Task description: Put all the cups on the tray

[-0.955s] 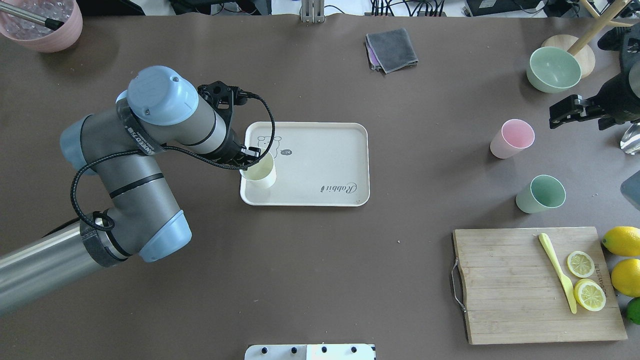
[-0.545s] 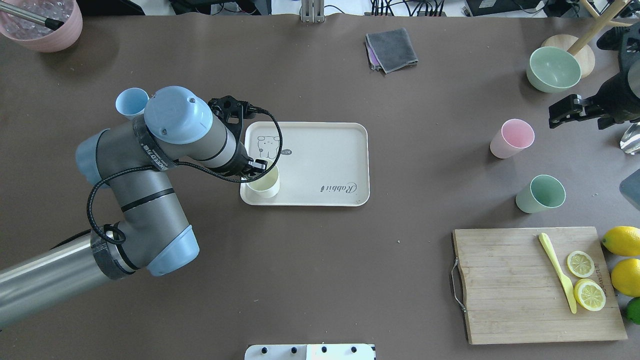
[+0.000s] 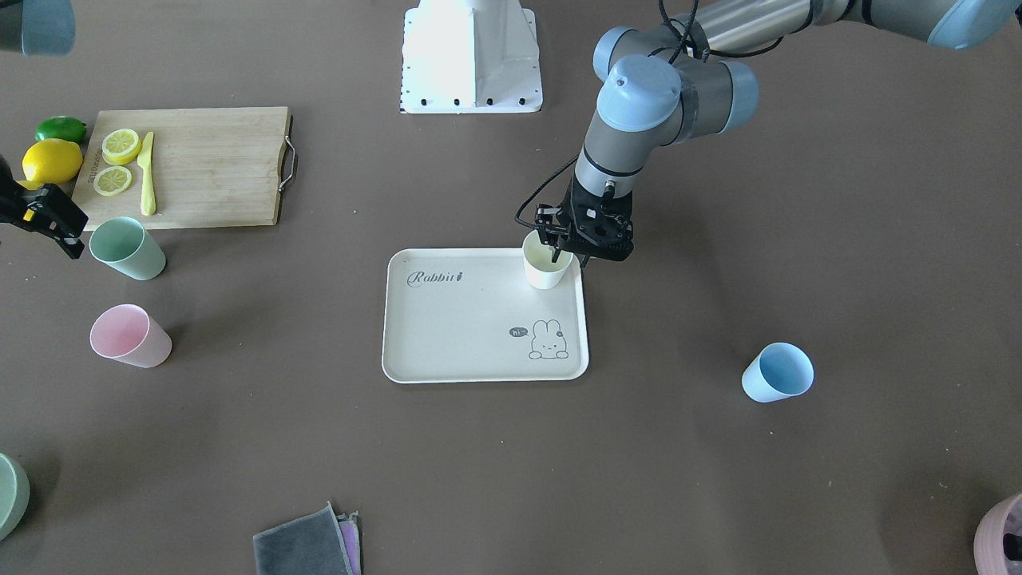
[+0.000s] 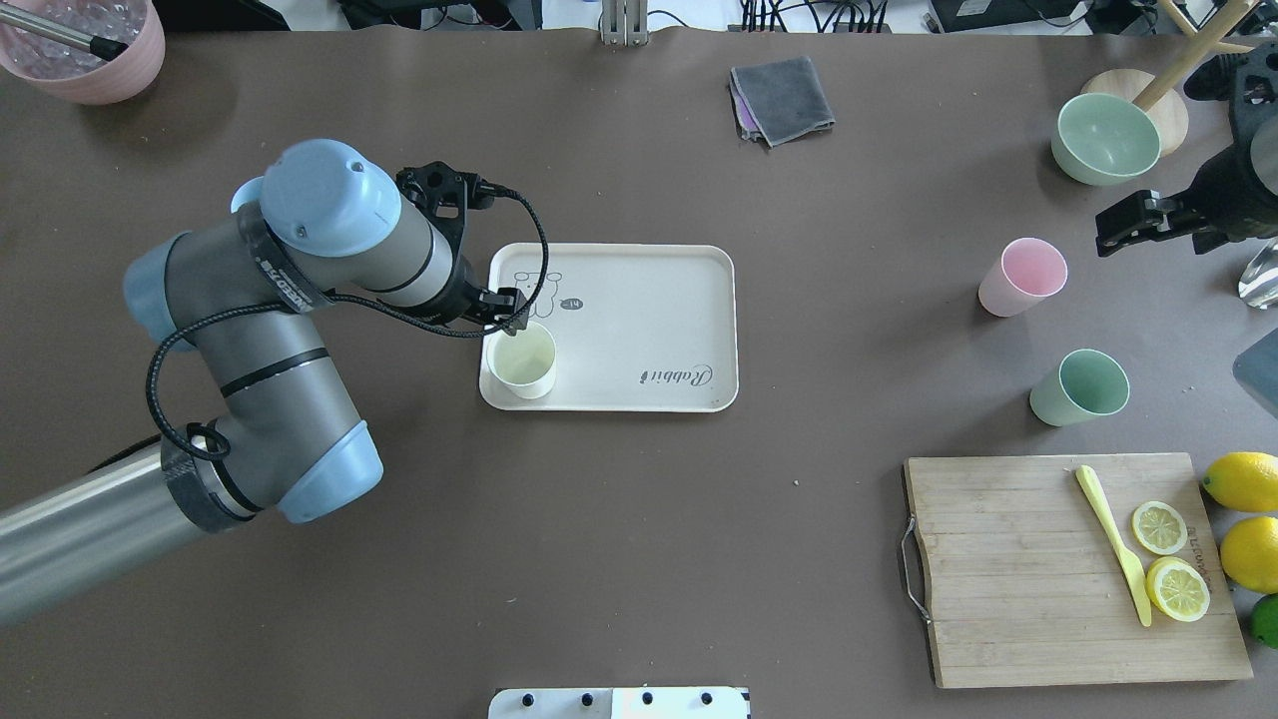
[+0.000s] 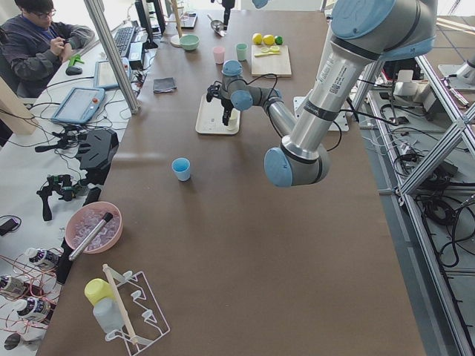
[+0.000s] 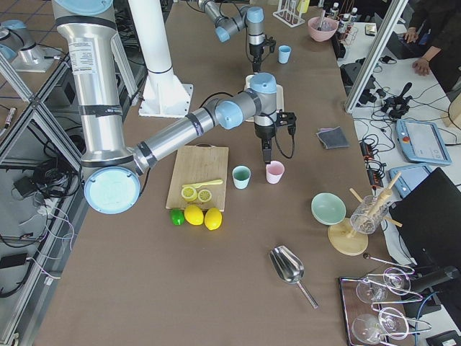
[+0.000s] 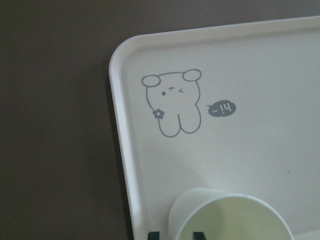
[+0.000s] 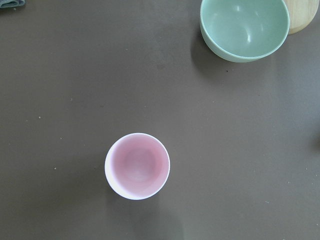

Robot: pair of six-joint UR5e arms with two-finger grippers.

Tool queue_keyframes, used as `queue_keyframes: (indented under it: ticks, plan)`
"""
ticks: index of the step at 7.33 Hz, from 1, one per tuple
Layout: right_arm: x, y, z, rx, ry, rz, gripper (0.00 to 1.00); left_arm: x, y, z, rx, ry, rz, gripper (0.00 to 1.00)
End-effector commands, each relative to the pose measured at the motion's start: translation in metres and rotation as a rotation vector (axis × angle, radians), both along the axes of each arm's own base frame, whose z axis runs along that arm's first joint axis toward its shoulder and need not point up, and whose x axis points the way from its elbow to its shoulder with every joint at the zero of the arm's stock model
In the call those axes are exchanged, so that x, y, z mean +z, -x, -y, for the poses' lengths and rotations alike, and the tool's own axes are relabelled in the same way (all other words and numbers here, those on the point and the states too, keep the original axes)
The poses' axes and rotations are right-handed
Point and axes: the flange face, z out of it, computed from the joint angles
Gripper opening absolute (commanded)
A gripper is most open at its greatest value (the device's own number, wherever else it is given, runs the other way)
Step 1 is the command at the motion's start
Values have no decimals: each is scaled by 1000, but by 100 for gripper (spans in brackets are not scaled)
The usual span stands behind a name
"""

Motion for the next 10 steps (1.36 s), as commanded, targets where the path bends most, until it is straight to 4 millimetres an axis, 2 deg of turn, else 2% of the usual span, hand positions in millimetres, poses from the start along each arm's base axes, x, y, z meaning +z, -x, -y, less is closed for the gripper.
queue_keyframes:
  ticks: [1, 2, 3, 4, 5, 7, 8, 9, 10]
  plan:
    - [19, -10, 40, -35, -14, -31, 100, 29, 105, 35, 65, -37, -6, 98]
    - [33, -5, 48, -40, -9, -35, 100, 56, 153, 42, 88, -76, 6, 98]
    - [46, 13, 54, -52, -28, -2, 100, 86, 198, 38, 117, -105, 16, 98]
    - [75, 35, 61, -76, -68, 20, 100, 104, 223, 29, 125, -120, 30, 98]
    - [88, 51, 62, -53, -79, 54, 100, 108, 228, 28, 122, -119, 34, 98]
    - [89, 70, 53, -53, -63, 66, 98, 110, 227, 28, 120, -120, 40, 98]
    - [99, 80, 46, -71, -51, 50, 93, 112, 226, 28, 119, -118, 42, 98]
    - [108, 85, 44, -75, -43, 33, 74, 113, 226, 29, 118, -117, 44, 98]
    - [113, 90, 44, -82, -34, 27, 51, 113, 226, 28, 118, -119, 46, 98]
